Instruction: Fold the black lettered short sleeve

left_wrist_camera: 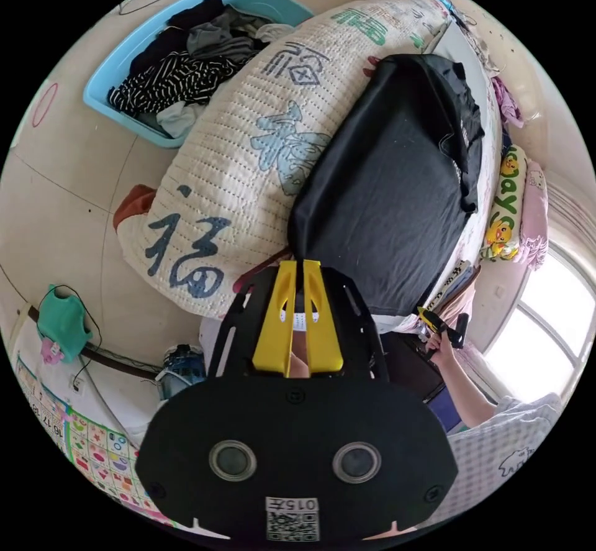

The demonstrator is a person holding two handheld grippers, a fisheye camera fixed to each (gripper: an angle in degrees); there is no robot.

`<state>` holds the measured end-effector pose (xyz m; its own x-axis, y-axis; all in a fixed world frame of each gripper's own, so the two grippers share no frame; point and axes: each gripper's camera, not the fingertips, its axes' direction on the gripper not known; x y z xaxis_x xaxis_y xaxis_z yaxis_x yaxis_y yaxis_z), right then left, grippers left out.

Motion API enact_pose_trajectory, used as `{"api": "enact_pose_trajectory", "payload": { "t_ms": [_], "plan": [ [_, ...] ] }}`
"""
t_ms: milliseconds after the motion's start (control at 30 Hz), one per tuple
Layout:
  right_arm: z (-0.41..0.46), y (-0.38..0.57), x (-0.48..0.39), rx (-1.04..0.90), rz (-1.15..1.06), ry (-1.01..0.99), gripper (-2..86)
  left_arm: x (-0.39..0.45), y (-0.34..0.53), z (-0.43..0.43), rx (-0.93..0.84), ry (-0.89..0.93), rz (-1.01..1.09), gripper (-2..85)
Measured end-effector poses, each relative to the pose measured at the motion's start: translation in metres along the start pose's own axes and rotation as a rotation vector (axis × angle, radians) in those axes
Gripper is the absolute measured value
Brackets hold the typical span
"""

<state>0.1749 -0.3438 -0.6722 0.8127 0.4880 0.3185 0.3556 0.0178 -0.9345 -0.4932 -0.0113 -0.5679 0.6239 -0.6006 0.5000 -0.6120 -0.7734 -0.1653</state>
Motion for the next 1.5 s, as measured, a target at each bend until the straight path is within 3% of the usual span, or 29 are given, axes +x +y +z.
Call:
{"api": "enact_pose_trajectory", "payload": {
  "t_ms": [400, 633, 800, 900, 1067, 1367, 1500],
  "plan": [
    [-0.020, 0.030, -0.015, -0.091, -0.046, 0.063, 1.3, 0.022, 0.013, -0.030, -0.025, -0.170, 0.158, 0.4],
    [-0.018, 0.028, -0.019, -0.089, 0.003, 0.169, 6.0, 0.027, 0.023, -0.033, -0.038, -0.289, 0.194, 3.9],
    [-0.077, -0.007, -0.094, 0.129, -0.269, 0.282, 8.0, 0.121, 0.011, -0.072, 0.157, -0.338, 0.508, 8.4],
    [-0.087, -0.049, -0.167, 0.225, -0.499, 0.321, 9.9, 0.189, -0.010, -0.065, 0.240, -0.258, 0.684, 10.1],
    [-0.055, -0.129, -0.267, 0.249, -0.724, 0.363, 11.4, 0.269, -0.057, -0.018, 0.260, -0.258, 0.765, 12.2],
    [0.016, -0.185, -0.303, 0.161, -0.811, 0.612, 7.2, 0.322, -0.086, 0.061, 0.226, -0.476, 0.909, 9.3],
    [0.003, -0.195, -0.292, 0.137, -0.774, 0.555, 2.2, 0.311, -0.109, 0.036, 0.189, -0.343, 0.862, 4.9]
  ]
}}
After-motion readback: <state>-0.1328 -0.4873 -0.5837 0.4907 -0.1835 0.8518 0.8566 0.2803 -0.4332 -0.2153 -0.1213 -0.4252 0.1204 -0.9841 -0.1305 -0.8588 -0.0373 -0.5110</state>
